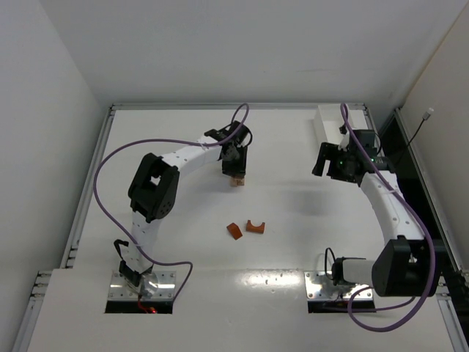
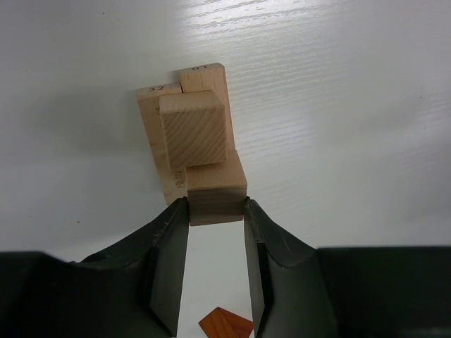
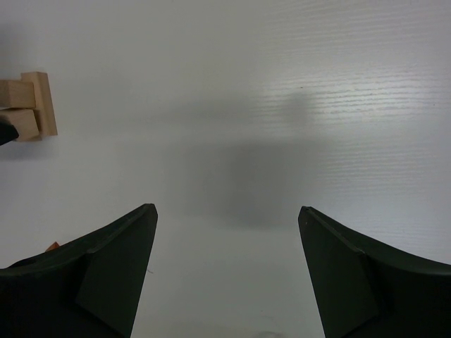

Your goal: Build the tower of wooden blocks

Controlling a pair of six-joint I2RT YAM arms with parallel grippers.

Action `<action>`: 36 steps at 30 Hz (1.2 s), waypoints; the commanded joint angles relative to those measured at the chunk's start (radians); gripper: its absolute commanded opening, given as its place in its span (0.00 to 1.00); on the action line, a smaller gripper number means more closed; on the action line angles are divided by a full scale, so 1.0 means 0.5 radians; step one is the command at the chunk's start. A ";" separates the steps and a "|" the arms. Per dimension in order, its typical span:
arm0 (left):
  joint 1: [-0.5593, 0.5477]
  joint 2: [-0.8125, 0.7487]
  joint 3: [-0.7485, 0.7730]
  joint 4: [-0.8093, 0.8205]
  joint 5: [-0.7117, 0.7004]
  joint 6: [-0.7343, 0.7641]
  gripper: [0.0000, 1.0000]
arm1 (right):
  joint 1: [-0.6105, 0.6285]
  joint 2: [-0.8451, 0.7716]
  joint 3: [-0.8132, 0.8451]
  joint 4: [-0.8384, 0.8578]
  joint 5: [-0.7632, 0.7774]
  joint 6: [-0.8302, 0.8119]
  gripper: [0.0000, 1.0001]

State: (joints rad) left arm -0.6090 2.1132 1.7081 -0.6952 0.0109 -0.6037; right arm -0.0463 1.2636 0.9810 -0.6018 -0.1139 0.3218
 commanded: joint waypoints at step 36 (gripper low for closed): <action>0.046 -0.036 -0.106 0.041 0.030 -0.023 0.19 | -0.012 0.038 0.115 0.105 -0.051 0.022 0.79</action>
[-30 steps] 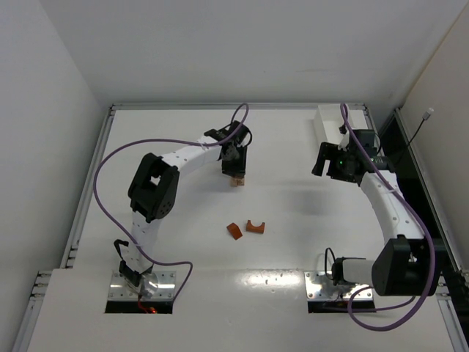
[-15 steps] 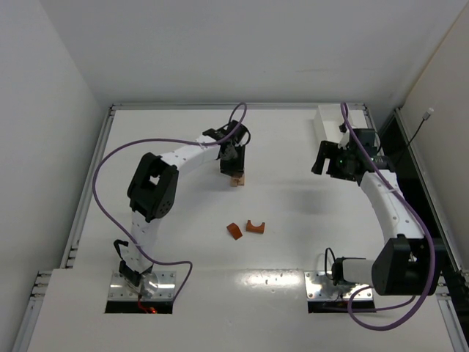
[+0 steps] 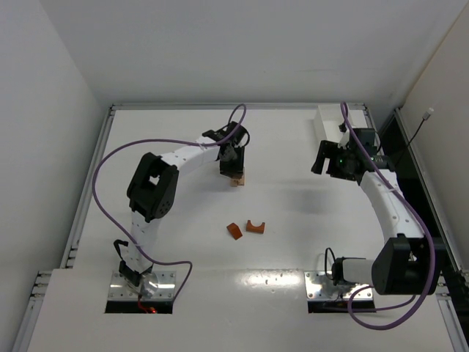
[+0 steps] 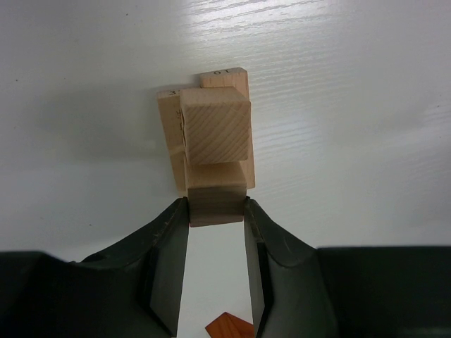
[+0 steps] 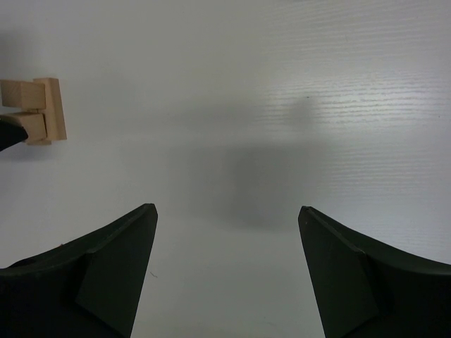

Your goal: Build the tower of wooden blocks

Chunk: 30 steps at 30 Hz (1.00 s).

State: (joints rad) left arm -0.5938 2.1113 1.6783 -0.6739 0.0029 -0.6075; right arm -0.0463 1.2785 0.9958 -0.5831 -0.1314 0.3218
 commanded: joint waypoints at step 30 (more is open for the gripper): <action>-0.120 -0.866 -0.341 0.053 -0.598 0.058 0.75 | 0.408 -0.262 -0.114 0.123 -0.020 -0.413 0.74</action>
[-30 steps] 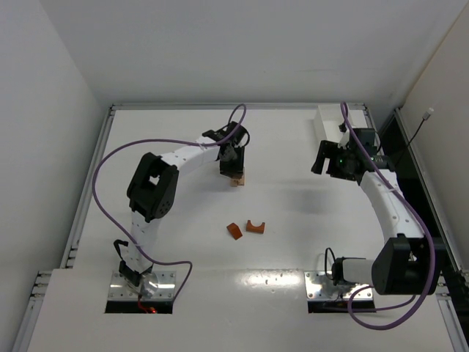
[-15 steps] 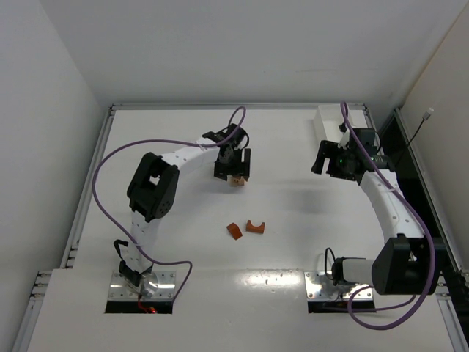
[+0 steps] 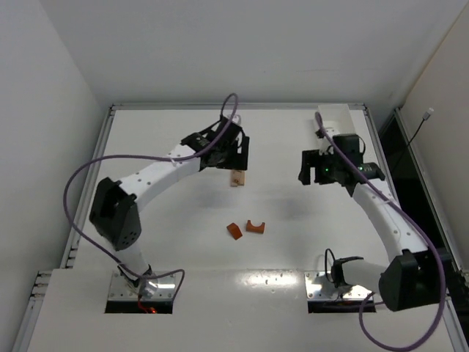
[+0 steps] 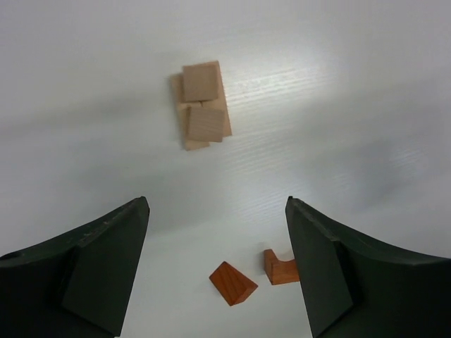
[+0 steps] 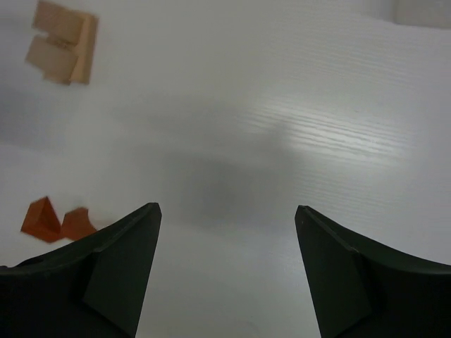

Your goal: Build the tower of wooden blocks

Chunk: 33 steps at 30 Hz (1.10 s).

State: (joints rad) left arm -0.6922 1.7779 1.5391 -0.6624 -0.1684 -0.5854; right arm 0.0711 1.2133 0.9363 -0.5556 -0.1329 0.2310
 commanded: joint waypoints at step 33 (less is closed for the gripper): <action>1.746 -0.512 -0.375 0.027 0.196 0.155 0.93 | 1.668 0.337 -0.004 -0.325 -0.648 -1.846 0.51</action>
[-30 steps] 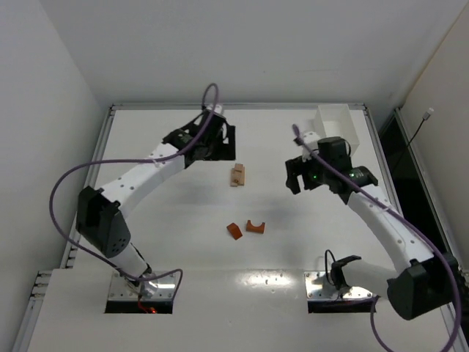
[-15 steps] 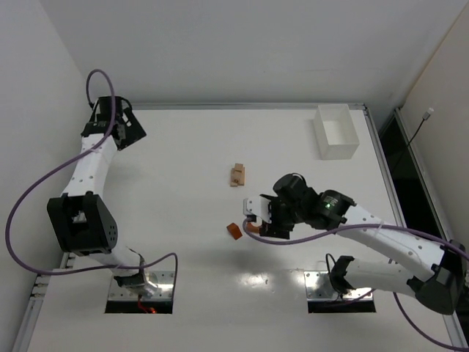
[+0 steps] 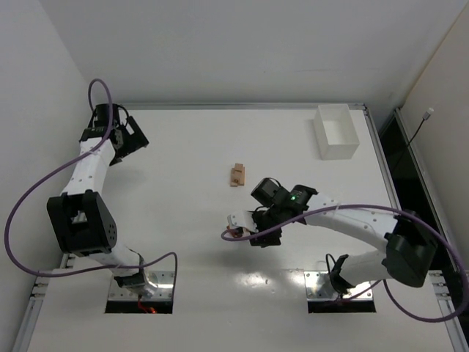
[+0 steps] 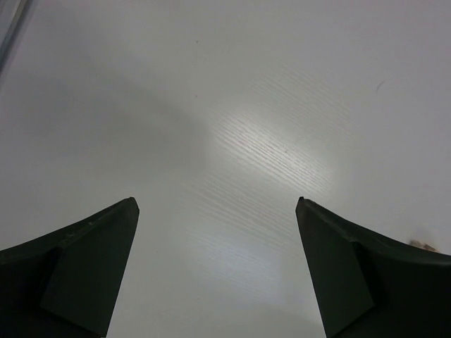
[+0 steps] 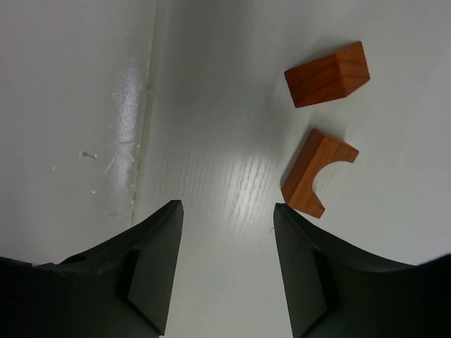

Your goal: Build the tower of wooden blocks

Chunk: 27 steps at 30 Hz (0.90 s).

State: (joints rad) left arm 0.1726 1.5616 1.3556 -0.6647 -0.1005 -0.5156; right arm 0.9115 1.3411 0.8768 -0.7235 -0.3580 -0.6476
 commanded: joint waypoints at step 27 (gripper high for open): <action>0.017 0.184 0.164 -0.008 0.134 -0.003 0.93 | -0.169 0.539 0.241 0.300 -0.039 0.163 0.37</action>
State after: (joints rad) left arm 0.1726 1.6463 1.3960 -0.6724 -0.0463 -0.5125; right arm 0.8288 1.6123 1.0065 -0.6022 -0.3672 -0.5632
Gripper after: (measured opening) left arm 0.927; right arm 0.377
